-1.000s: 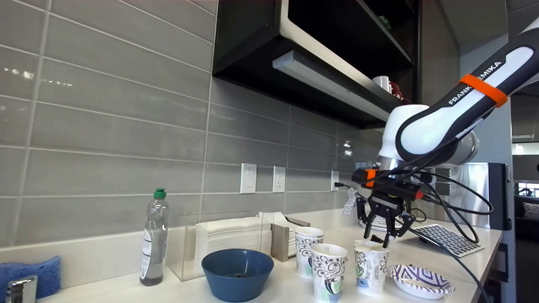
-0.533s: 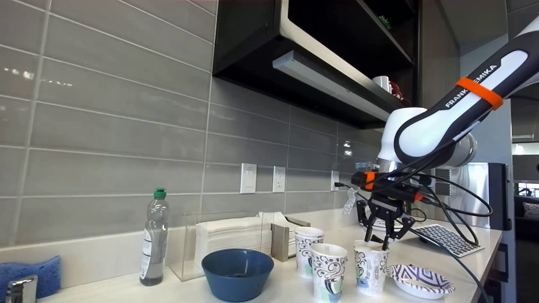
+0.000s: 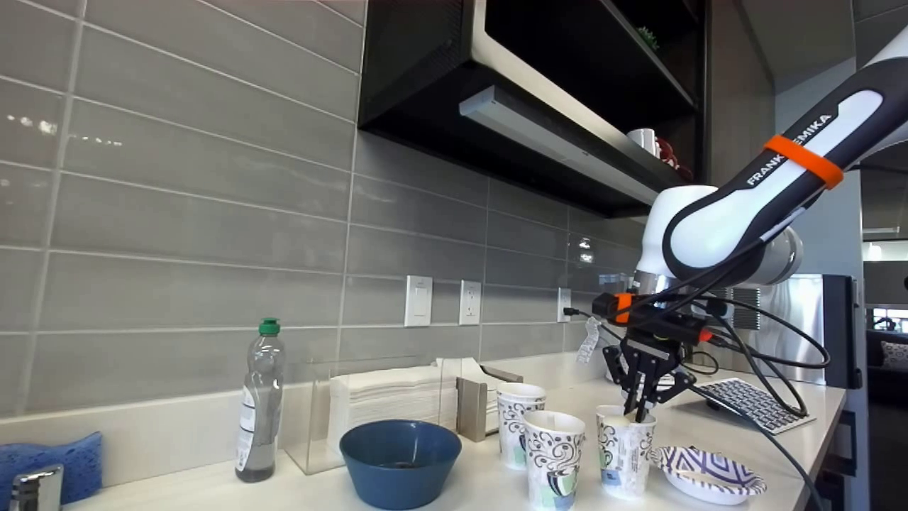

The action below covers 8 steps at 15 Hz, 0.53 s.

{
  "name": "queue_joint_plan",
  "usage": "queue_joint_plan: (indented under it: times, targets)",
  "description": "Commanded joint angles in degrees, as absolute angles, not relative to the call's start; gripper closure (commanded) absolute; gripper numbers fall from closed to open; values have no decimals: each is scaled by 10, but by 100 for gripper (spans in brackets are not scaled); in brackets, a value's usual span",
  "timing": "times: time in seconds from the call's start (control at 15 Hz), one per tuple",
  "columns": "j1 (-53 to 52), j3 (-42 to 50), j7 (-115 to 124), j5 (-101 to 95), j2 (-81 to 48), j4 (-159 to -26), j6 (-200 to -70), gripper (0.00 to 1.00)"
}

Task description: Put the plastic spoons on the paper cups inside the paper cup they were on

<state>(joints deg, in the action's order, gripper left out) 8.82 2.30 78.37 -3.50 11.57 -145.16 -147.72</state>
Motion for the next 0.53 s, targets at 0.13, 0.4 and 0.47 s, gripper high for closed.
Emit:
queue_joint_plan:
  times: [0.13,0.4,0.47]
  targets:
    - [89,23,773,-19,110,-1441,-1473,93]
    - [96,5,810,-57,136,-1443,-1460,97]
    - [99,-1,823,-68,142,-1443,-1456,97]
